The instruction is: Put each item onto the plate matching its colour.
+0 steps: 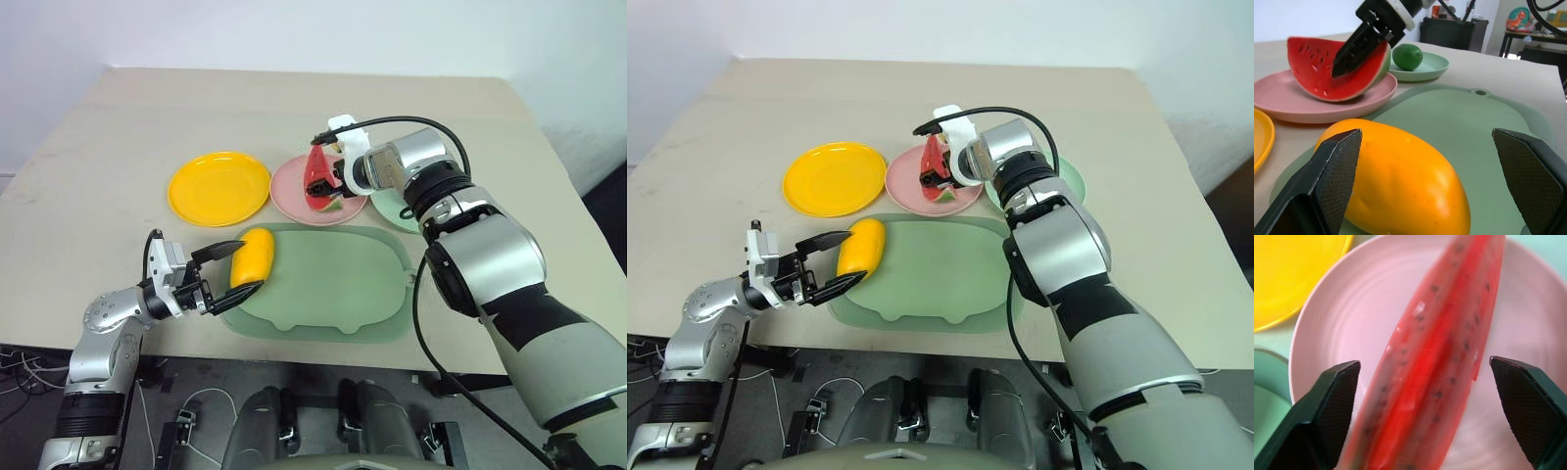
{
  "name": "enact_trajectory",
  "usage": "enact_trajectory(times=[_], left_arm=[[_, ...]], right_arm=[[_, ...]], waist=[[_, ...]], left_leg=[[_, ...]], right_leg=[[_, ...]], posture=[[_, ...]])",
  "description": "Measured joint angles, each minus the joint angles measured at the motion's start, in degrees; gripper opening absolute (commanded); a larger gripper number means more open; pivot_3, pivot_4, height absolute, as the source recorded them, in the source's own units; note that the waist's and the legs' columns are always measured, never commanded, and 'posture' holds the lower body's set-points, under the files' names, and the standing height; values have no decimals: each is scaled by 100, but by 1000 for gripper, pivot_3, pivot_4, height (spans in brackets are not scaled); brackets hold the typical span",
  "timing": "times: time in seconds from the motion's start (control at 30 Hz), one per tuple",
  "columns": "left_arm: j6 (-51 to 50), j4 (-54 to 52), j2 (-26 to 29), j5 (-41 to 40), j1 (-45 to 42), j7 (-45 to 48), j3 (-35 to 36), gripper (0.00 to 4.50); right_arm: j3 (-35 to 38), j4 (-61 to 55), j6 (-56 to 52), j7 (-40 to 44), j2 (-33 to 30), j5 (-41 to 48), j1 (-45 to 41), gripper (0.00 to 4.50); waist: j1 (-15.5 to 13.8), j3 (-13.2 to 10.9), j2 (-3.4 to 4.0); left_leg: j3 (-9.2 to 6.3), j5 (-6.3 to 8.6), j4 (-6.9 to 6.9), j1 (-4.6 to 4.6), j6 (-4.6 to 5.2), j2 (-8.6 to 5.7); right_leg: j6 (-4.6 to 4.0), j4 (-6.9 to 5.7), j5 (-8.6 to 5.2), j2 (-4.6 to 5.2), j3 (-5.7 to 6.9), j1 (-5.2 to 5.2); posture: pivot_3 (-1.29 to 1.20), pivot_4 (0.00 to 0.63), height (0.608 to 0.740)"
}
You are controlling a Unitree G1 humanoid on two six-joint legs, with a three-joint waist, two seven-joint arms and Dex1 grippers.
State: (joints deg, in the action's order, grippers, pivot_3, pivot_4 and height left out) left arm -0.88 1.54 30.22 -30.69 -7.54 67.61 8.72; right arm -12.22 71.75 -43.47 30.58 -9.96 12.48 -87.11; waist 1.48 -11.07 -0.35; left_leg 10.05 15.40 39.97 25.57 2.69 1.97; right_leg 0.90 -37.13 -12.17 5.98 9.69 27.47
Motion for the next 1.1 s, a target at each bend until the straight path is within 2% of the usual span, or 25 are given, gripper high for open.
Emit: enact_trajectory(times=[0.23,0.3,0.4,0.5,0.6,0.77,0.87,1.0,1.1], left_arm=[[50,67,0,-10,-35,94,2,4500],[61,111,0,-10,-66,104,2,4500],[92,201,0,-24,-133,108,10,4500],[-9,242,-20,-138,-197,37,91,4500],[-159,233,-23,-284,-255,-93,217,4500],[-275,179,7,-370,-238,-148,292,4500],[-344,35,15,-349,-205,-379,310,4500],[-647,-398,4,-363,-150,-787,324,4500],[-885,-666,10,-379,-78,-941,324,4500]], right_arm=[[350,-269,-262,345,-115,-220,-236,4472],[410,-652,-572,538,-302,-217,-227,4472],[589,-2022,-1047,755,-693,-104,72,4472],[1115,-4060,-1302,644,-938,209,1007,4472],[1509,-5981,-1088,352,-1053,384,2414,4472],[1855,-7626,-1335,619,-1502,974,3719,4472],[2175,-8344,-1160,1140,-2014,1389,4604,4472],[2272,-8645,-667,1643,-2447,1603,5404,4472],[2389,-8757,-367,1814,-2475,1843,5639,4472]], waist=[[68,0,0],[70,0,0],[74,1,-1],[71,4,-6],[51,3,-5],[68,2,-3],[19,2,-4],[-34,1,-4],[-53,1,-4]], left_leg=[[0,0,0,0,0,-1],[-1,0,0,2,0,-2],[-4,1,-2,4,0,-3],[-8,1,-5,0,0,-3],[-8,0,-5,-1,-1,-6],[-6,0,-6,-6,-1,-6],[-7,2,-7,-9,1,-7],[-6,16,-5,-18,26,-6],[-8,17,-6,-17,28,-6]], right_leg=[[0,0,0,3,0,-1],[0,1,0,5,0,1],[0,4,0,9,0,2],[0,5,0,11,2,-3],[2,2,0,12,2,-5],[2,2,0,10,2,-5],[2,9,0,10,2,-11],[22,11,-12,10,2,-17],[22,11,-12,10,2,-16]], posture=[[0,150,696],[0,150,696],[0,150,696],[0,150,696],[0,150,696],[0,150,696],[0,150,696],[0,150,696],[0,150,696]])
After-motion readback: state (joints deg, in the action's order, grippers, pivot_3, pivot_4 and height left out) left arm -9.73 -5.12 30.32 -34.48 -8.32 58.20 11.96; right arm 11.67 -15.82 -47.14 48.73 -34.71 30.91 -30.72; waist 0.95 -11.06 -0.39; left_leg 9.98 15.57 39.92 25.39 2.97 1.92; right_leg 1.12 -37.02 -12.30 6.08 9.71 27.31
